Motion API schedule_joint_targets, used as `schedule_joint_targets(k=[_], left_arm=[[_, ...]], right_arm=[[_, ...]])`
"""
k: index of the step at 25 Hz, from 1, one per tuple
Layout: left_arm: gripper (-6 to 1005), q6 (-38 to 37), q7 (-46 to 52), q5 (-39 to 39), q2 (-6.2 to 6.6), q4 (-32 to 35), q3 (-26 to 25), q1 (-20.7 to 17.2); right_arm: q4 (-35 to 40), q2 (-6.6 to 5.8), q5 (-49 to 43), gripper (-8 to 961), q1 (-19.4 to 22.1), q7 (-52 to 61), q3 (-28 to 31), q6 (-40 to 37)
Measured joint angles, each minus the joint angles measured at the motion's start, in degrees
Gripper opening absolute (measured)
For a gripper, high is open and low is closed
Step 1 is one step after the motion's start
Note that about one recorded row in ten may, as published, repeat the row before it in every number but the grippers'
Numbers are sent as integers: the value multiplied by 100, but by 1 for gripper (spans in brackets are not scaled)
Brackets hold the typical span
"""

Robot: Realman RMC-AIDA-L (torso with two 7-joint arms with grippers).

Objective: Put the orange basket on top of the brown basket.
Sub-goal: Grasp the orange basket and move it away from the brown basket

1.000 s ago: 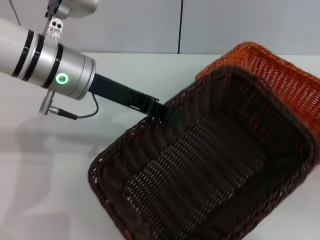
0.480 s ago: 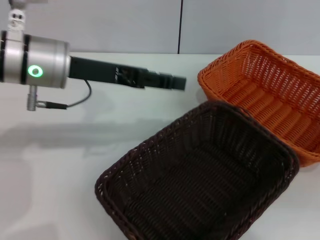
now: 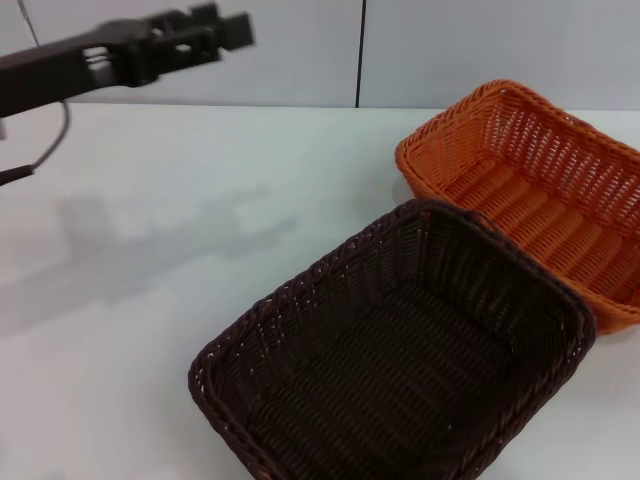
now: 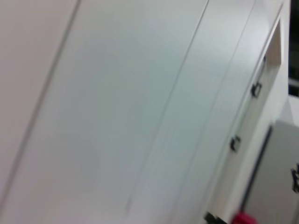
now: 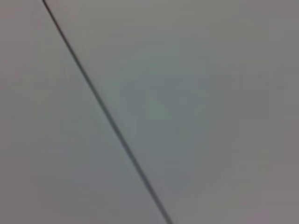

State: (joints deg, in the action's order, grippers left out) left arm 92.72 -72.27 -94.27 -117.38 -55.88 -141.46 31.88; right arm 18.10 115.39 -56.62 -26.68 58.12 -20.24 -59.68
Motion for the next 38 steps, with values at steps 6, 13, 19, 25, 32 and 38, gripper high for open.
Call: schedule_joint_targets(k=[6, 13, 19, 25, 32, 38], left_arm=[[859, 22, -1065, 958, -37, 410, -24, -460], [859, 31, -1903, 1680, -50, 1058, -41, -625], [859, -10, -2667, 2419, -57, 1668, -74, -601], [860, -148, -2949, 2619, -57, 1864, -82, -535], [860, -296, -3022, 2648, -56, 1871, -77, -407], [860, -599, -3043, 2622, -41, 1879, 40, -375]], right_arm=[[671, -660, -305, 759, 233, 2512, -1469, -419], [999, -1318, -1373, 759, 167, 4128, -1487, -954], [1900, -1768, -3082, 758, 103, 5890, -1317, -1629], [2746, -2082, -5688, 758, -330, 7333, -281, -3358], [2994, -2344, -7362, 758, -630, 8087, 90, -4279], [2938, -2432, -8459, 758, -863, 8504, 22, -4364]])
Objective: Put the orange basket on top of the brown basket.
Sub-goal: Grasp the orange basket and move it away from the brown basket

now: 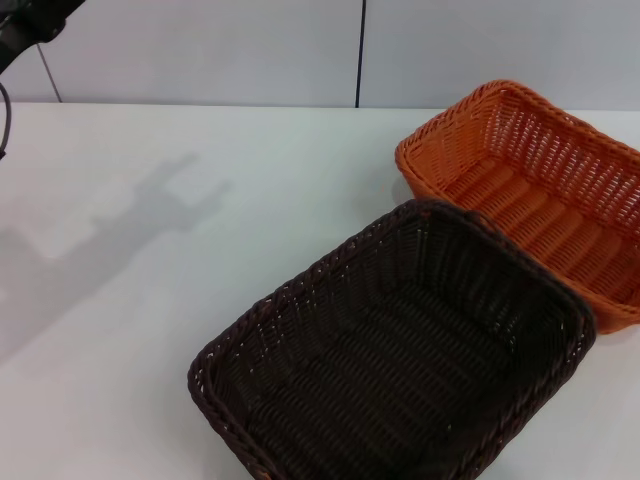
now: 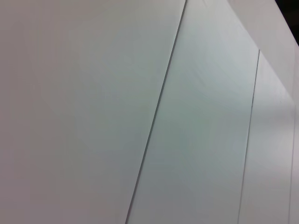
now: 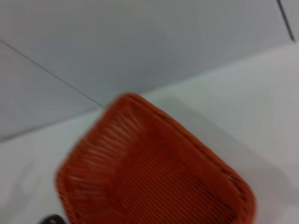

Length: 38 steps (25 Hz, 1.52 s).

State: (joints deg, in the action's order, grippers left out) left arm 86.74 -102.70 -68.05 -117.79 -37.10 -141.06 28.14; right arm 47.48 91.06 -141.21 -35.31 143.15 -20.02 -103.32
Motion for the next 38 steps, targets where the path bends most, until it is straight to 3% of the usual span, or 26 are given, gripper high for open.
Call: schedule_joint_targets(k=[4, 8, 14, 21, 26, 38], left_arm=[[859, -64, -29, -4, 1, 13, 19, 4], [855, -130, -74, -10, 10, 125, 40, 21], [846, -173, -82, -16, 26, 133, 108, 25], [835, -314, -83, -99, 38, 113, 220, 41], [828, -337, -83, -165, 38, 124, 254, 60], [810, -380, -83, -170, 95, 135, 334, 77]], right_arm=[[-178, 4, -470, 758, -184, 157, -61, -1], [-297, 103, -511, 759, -263, 322, -429, 75], [-332, 391, -553, 759, -309, 512, -908, 313], [-823, 577, -670, 757, -385, 608, -1056, 791], [-943, 828, -673, 755, -388, 612, -1186, 1220], [-971, 1194, -665, 750, -422, 592, -1192, 1779]])
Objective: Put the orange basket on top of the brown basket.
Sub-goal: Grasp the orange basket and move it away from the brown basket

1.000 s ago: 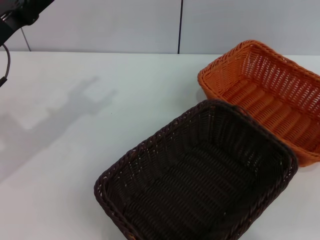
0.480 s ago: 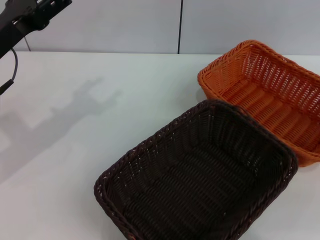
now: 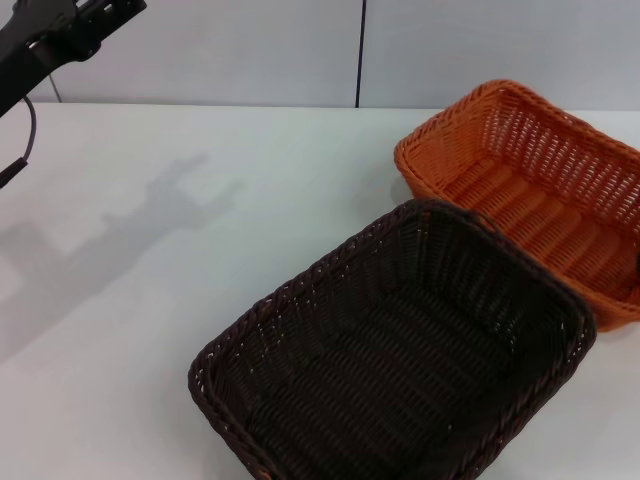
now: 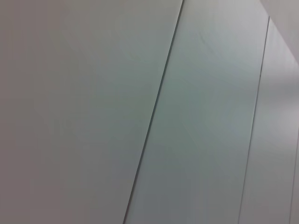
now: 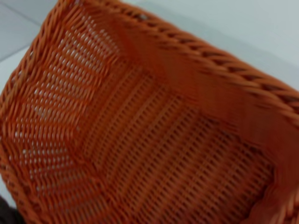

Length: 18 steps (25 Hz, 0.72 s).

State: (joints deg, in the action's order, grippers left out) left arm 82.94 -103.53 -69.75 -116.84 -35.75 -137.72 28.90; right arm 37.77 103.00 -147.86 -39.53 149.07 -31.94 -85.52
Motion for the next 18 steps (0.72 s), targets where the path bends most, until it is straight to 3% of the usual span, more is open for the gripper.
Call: schedule_joint_targets(k=[6, 11, 14, 18], left_arm=[[801, -11, -34, -115, 3, 0, 0, 26], [744, -14, -35, -123, -3, -1, -13, 27], [702, -20, -35, -126, -12, -2, -32, 22], [690, -31, -35, -127, -20, -2, -43, 15]], right_arm=[[209, 53, 47, 748, 133, -28, 190, 175], [285, 52, 150, 531, 273, -106, 464, 364], [293, 47, 334, 333, 368, -148, 477, 402], [400, 39, 550, 298, 499, -150, 503, 453]])
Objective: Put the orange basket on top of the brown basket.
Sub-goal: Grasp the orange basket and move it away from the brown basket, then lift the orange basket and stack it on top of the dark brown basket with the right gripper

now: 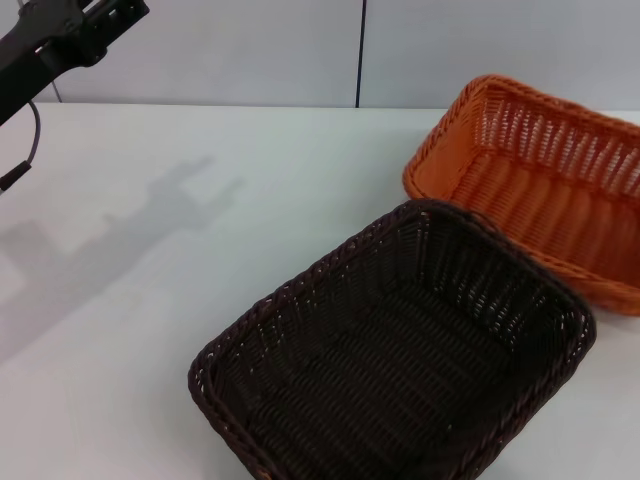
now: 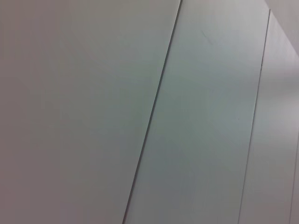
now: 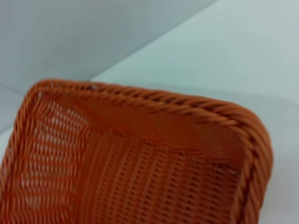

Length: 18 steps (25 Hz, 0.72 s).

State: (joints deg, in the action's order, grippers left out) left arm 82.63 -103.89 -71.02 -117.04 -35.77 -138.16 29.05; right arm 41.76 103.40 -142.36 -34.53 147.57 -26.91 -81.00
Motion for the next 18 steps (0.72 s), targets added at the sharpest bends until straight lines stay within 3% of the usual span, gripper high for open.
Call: schedule_joint_targets(k=[8, 11, 13, 18], left_arm=[[691, -22, -8, 0, -14, 6, 19, -21], [691, -22, -8, 0, -14, 6, 19, -21], [691, 39, -41, 30, -29, -4, -32, -222], [691, 1, -260, 32, -45, 7, -49, -256]], right_arm=[[287, 154, 1515, 244, 546, -298, 8, 670], [289, 202, 1873, 244, 606, -376, 8, 819], [452, 276, 2171, 244, 655, -460, 12, 954], [591, 294, 2656, 245, 708, -699, 17, 918]])
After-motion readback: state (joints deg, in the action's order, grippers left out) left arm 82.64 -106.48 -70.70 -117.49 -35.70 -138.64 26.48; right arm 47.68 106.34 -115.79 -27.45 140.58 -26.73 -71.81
